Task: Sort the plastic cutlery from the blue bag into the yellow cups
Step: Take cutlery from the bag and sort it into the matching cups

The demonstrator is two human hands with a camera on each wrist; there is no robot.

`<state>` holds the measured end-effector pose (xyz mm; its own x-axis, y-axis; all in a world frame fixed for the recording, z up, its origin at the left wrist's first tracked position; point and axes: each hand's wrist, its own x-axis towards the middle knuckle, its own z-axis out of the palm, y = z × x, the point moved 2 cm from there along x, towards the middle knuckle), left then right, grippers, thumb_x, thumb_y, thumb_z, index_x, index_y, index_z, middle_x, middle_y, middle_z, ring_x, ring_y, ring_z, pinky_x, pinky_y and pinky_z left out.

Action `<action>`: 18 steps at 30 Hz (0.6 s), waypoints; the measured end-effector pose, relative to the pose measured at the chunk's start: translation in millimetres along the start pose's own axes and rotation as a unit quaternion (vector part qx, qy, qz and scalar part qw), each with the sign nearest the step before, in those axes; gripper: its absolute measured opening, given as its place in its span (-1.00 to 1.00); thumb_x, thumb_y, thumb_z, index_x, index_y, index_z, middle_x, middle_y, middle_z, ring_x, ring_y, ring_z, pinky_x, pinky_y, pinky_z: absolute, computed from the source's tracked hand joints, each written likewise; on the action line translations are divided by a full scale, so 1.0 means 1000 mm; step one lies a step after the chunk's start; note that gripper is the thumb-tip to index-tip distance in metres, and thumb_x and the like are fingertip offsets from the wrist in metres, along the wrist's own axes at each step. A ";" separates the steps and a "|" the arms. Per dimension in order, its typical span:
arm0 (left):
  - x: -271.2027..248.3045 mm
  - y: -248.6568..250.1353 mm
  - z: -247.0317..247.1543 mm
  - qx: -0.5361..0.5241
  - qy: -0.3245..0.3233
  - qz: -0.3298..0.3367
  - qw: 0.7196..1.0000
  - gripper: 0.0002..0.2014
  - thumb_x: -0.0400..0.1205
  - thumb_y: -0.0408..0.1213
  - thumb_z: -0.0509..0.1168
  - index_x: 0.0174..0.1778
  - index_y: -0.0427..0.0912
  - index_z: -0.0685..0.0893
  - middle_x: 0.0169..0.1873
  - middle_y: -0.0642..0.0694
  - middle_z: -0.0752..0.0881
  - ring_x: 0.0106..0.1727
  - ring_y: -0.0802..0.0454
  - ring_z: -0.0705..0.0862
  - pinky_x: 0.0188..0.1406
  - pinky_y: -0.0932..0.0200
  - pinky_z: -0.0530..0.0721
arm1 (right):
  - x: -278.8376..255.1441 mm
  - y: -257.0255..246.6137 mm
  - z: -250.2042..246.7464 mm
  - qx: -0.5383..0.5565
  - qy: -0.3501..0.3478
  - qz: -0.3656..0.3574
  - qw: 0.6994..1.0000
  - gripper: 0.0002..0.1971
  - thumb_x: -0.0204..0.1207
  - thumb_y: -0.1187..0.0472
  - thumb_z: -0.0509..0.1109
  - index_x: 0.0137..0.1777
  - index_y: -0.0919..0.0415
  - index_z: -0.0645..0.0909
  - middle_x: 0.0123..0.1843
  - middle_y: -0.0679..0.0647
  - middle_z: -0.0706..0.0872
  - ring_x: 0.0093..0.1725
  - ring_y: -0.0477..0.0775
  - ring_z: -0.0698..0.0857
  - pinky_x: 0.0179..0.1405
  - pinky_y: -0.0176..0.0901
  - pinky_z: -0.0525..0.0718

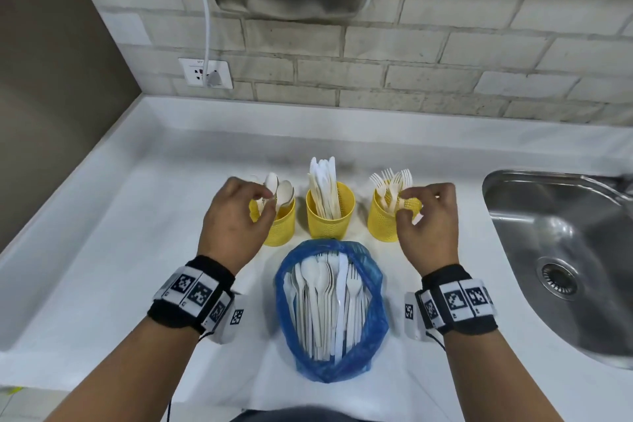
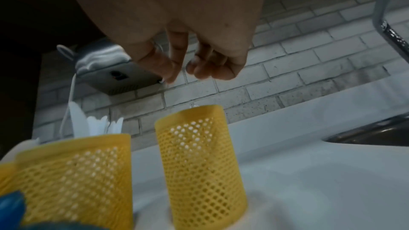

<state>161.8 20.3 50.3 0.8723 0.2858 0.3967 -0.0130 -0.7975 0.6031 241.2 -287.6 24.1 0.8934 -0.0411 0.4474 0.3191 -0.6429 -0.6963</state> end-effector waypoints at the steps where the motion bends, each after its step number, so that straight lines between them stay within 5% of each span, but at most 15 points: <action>1: -0.005 -0.002 0.002 0.003 -0.018 -0.007 1.000 -0.86 0.61 -0.17 0.49 0.07 0.02 0.77 -0.01 0.07 0.67 -0.21 0.29 0.59 -0.18 0.46 0.46 | -0.005 0.003 0.003 -0.037 -0.029 -0.003 0.999 -0.73 0.41 0.35 0.40 0.07 0.16 0.77 0.17 0.17 0.54 0.16 0.32 0.61 0.17 0.14 0.65; 3: -0.012 -0.009 0.009 0.020 -0.058 -0.020 0.998 -0.79 0.59 -0.13 0.51 0.14 0.04 0.77 0.00 0.10 0.70 -0.21 0.29 0.60 -0.21 0.51 0.42 | -0.011 0.009 0.008 -0.116 -0.077 -0.004 0.990 -0.73 0.41 0.37 0.44 0.09 0.19 0.79 0.18 0.19 0.61 0.14 0.36 0.60 0.11 0.14 0.64; 8: -0.020 -0.019 0.022 0.070 -0.099 -0.013 0.993 -0.77 0.62 -0.21 0.50 0.19 -0.04 0.83 0.06 -0.05 0.81 -0.04 -0.08 0.73 -0.08 0.17 0.60 | -0.015 0.015 0.015 -0.173 -0.102 -0.032 0.979 -0.84 0.53 0.34 0.49 0.08 0.23 0.80 0.05 0.25 0.76 -0.02 0.42 0.64 -0.06 0.20 0.68; 18: -0.010 -0.025 0.028 0.041 -0.087 -0.013 0.995 -0.82 0.64 -0.32 0.48 0.14 -0.13 0.87 0.01 -0.11 0.83 -0.08 -0.07 0.75 0.01 0.16 0.65 | -0.025 0.010 0.017 -0.134 -0.076 -0.036 0.987 -0.86 0.57 0.39 0.49 0.08 0.27 0.82 0.00 0.27 0.78 -0.03 0.38 0.65 -0.07 0.05 0.63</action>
<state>166.9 22.3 11.4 0.9431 0.2168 0.2521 0.0446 -0.8338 0.5502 227.3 -280.1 -3.7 0.9155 0.1141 0.3857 0.3059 -0.8201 -0.4836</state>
